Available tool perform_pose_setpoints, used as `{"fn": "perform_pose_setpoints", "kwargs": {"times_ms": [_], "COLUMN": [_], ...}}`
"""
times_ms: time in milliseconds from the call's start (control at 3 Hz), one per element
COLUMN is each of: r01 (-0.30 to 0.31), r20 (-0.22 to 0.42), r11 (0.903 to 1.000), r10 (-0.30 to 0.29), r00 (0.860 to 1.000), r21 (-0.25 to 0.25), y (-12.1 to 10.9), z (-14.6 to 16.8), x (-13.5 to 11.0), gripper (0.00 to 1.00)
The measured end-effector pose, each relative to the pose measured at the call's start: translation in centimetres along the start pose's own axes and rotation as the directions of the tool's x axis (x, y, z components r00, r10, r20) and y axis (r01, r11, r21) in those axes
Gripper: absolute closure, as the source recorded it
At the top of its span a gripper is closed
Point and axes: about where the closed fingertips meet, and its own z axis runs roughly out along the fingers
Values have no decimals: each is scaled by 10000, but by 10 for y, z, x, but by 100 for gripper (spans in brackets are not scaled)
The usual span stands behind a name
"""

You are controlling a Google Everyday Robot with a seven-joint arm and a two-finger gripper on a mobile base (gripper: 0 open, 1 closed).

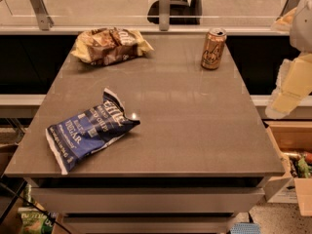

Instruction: Move orange can near blue chip bag

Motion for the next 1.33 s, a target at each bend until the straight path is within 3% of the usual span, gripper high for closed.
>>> {"fn": "perform_pose_setpoints", "kwargs": {"times_ms": [333, 667, 1000, 1333], "r01": [-630, -1255, -1587, -1823], "r20": [433, 1174, 2098, 3249], "r11": [9978, 9918, 9873, 9829], "r10": [621, 1221, 1544, 1808], "r00": [9971, 9855, 9655, 9283], "r21": [188, 219, 37, -259], "y": [-16, -36, -55, -74], "z": [2, 8, 13, 16], "x": [5, 10, 13, 12], "gripper": [0, 0, 0, 0]}}
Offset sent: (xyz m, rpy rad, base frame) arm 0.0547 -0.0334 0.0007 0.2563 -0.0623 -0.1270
